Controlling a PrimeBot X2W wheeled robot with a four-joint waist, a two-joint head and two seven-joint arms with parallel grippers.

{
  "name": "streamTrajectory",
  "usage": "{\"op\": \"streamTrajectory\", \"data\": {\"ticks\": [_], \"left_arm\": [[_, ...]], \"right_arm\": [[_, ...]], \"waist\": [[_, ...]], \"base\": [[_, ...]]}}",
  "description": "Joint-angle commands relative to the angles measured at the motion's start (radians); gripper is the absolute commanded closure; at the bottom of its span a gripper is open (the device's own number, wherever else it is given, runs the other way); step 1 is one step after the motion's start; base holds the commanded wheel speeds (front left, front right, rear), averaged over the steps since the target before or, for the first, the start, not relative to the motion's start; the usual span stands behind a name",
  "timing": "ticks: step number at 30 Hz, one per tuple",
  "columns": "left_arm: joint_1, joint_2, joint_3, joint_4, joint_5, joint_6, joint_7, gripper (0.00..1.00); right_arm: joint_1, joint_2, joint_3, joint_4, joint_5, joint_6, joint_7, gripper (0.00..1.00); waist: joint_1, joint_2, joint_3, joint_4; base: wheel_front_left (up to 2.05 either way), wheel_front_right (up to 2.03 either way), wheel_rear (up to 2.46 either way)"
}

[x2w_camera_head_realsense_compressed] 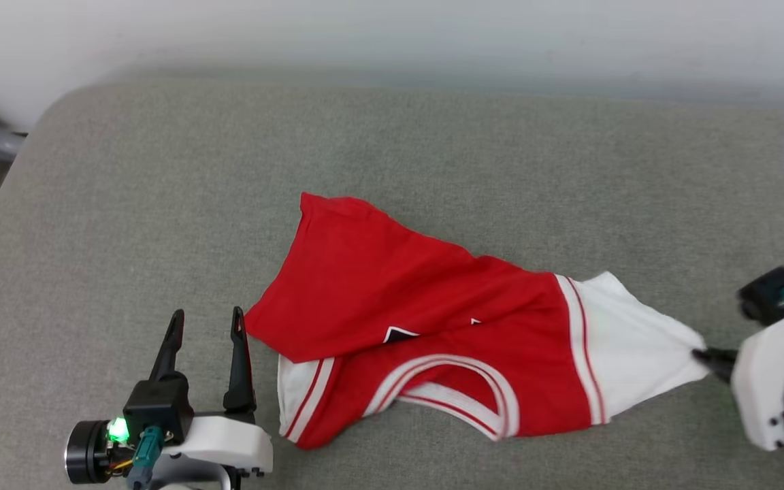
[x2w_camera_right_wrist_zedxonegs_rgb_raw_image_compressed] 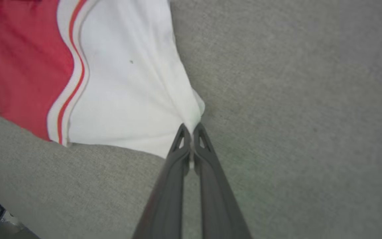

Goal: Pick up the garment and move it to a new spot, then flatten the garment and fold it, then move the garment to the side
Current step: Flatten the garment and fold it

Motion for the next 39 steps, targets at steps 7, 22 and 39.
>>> {"op": "streamTrajectory", "data": {"ticks": [7, 22, 39], "left_arm": [[0.042, -0.02, 0.032, 0.01, 0.032, -0.028, -0.002, 0.0], [0.066, -0.05, 0.062, 0.03, 0.07, -0.066, -0.003, 0.0], [0.042, -0.073, 0.07, 0.002, 0.095, -0.079, -0.003, 0.0]], "right_arm": [[0.125, -0.108, -0.103, 0.044, 0.084, -0.002, -0.023, 1.0], [0.233, -0.061, -0.245, 0.194, 0.055, -0.002, -0.107, 0.0], [0.079, 0.029, -0.464, -0.3, -0.229, -0.001, -0.207, 0.0]], "waist": [[-0.0001, -0.0001, -0.051, -0.024], [-0.0001, -0.0001, -0.072, -0.022], [-0.0001, -0.0001, -0.025, 0.004]], "base": [[0.0, 0.0, 0.0], [0.0, 0.0, 0.0], [0.0, 0.0, 0.0]]}}
